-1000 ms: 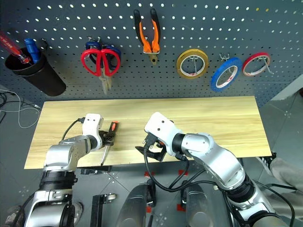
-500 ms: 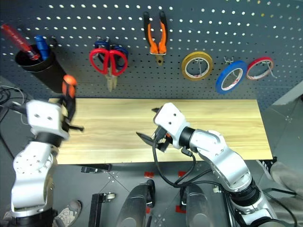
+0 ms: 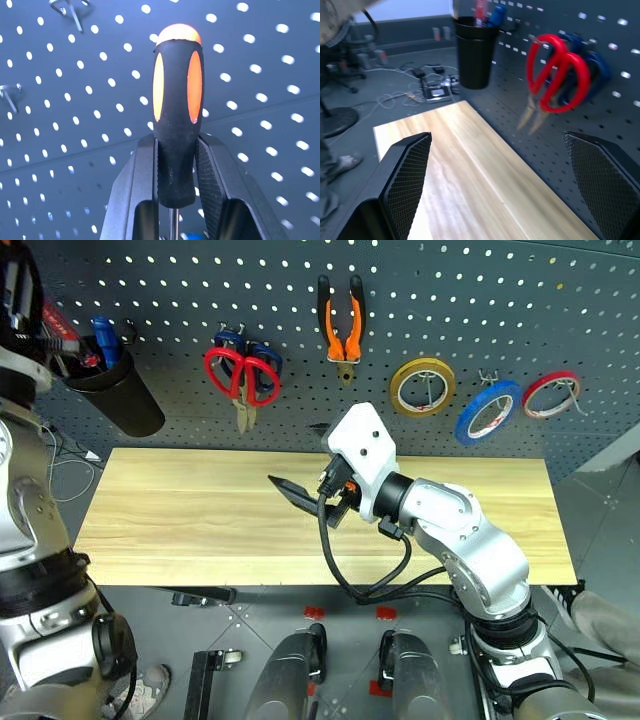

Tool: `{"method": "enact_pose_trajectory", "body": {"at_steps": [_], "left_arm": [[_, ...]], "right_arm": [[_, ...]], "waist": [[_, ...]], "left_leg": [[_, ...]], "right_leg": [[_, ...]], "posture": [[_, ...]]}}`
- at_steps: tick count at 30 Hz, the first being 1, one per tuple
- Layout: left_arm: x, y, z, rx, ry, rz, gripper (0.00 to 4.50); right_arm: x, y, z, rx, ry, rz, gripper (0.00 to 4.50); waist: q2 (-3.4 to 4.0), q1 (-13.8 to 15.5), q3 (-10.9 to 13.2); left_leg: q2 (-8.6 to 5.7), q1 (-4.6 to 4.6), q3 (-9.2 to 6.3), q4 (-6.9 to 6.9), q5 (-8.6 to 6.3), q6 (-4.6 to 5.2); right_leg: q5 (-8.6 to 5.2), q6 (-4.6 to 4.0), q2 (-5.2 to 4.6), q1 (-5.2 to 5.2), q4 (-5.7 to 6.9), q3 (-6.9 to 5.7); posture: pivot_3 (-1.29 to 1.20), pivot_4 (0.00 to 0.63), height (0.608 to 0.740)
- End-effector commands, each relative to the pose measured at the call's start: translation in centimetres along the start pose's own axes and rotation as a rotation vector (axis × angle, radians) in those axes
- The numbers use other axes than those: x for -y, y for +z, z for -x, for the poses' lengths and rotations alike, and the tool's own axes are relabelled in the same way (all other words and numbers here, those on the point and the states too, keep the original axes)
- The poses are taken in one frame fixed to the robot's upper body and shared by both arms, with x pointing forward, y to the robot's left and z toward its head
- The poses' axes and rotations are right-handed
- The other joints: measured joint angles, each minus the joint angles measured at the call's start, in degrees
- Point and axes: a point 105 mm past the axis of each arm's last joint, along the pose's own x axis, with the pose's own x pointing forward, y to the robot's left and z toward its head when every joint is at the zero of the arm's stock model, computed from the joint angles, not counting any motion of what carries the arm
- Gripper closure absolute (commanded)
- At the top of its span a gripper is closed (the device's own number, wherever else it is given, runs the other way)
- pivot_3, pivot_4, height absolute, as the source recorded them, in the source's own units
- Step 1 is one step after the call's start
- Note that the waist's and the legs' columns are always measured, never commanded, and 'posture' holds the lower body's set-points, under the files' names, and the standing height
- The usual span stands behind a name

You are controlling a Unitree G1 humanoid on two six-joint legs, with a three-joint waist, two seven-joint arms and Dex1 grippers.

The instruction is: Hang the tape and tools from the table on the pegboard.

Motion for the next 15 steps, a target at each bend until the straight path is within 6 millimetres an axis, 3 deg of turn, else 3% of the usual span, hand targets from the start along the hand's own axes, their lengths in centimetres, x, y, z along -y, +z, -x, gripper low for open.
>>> {"method": "enact_pose_trajectory", "body": {"at_steps": [1, 9, 13, 15], "left_arm": [[-1.7, 1.3, -0.6, 0.076, 0.044, -0.007, 3.8], [-0.2, -2.5, -1.0, 0.038, 0.029, 0.016, 3.8], [0.8, -4.8, -0.4, -0.005, 0.027, 0.089, 2.55], [1.4, -4.6, -0.3, 0.012, 0.023, 0.122, 1.94]], "right_arm": [[0.2, 1.3, 0.1, 0.049, -0.021, 0.033, 0.0], [-0.2, 2.3, -0.5, 0.101, -0.005, 0.043, 0.0], [-0.4, 2.8, -0.6, 0.133, 0.0, 0.039, 0.0], [-0.4, 2.9, -0.6, 0.143, -0.002, 0.037, 0.0]], "waist": [[-0.01, 0.0, 0.0], [-0.45, 0.0, -0.5], [-0.6, -0.1, -0.7], [-0.66, -0.1, -0.7]], "left_leg": [[0.0, 0.0, 0.0, 0.02, 0.0, 0.0], [0.0, 0.0, 0.0, 0.07, 0.05, 0.01], [-0.01, -0.01, 0.0, 0.09, 0.05, 0.02], [-0.01, -0.01, 0.0, 0.1, 0.05, 0.02]], "right_leg": [[0.0, 0.0, 0.0, 0.0, 0.0, 0.0], [0.01, -0.01, 0.0, 0.0, 0.07, 0.01], [0.01, -0.01, -0.01, 0.0, 0.06, 0.0], [0.01, -0.02, -0.01, 0.01, 0.08, 0.01]], "posture": [[-0.01, 0.238, 0.74], [-0.01, 0.232, 0.74], [-0.02, 0.23, 0.74], [-0.03, 0.23, 0.74]]}}
